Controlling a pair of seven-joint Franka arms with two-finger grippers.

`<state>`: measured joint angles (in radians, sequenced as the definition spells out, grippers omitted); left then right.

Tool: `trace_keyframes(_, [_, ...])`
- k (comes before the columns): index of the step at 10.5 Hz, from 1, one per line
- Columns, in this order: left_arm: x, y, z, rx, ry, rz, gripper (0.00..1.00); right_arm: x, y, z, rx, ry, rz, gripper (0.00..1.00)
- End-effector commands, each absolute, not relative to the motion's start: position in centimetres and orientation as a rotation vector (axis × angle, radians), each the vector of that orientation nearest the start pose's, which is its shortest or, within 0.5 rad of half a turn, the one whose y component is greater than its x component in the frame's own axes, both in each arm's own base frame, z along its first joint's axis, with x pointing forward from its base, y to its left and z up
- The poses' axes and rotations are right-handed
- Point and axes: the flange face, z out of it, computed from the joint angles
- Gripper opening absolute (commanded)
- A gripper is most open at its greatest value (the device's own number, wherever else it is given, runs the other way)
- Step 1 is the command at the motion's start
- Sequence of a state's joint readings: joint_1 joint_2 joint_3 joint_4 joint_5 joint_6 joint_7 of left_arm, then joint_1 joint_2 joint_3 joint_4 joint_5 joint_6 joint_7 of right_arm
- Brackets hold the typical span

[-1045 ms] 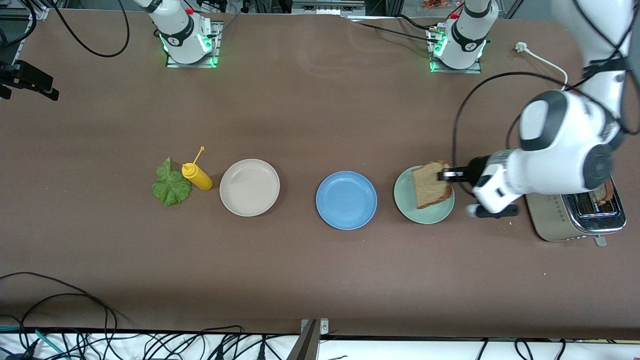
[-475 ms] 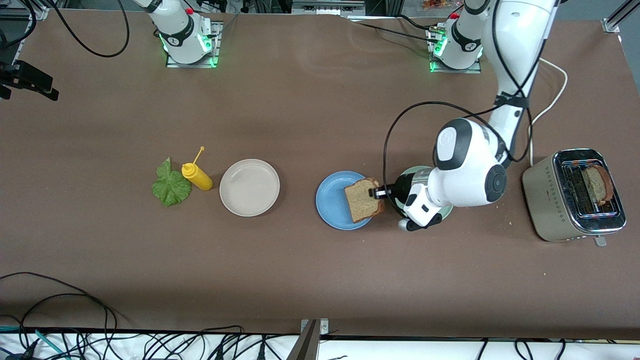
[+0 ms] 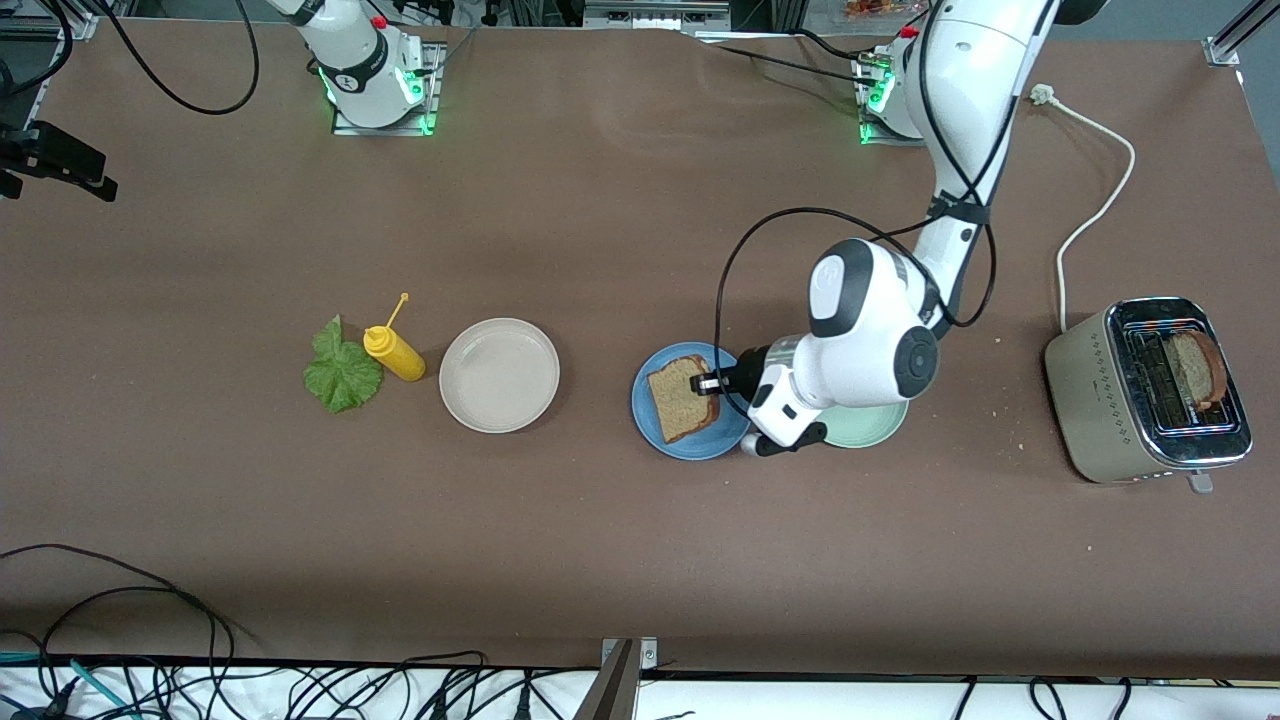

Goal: Make sandwich in blue plate with both arms
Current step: 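Carry the bread slice with the left gripper over the blue plate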

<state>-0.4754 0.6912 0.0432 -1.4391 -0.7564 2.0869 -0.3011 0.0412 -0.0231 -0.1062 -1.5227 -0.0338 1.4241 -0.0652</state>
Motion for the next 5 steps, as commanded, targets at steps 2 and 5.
trace_keyframes(2, [63.8,-35.8,27.2,2.612,0.264,-0.297,0.00,52.9,-4.0,65.3,-3.150,-0.006,0.113,1.00])
trace_keyframes(5, [63.8,-35.7,26.4,2.619,0.261,-0.305,0.00,52.9,-4.0,65.5,-3.151,-0.006,0.106,1.00])
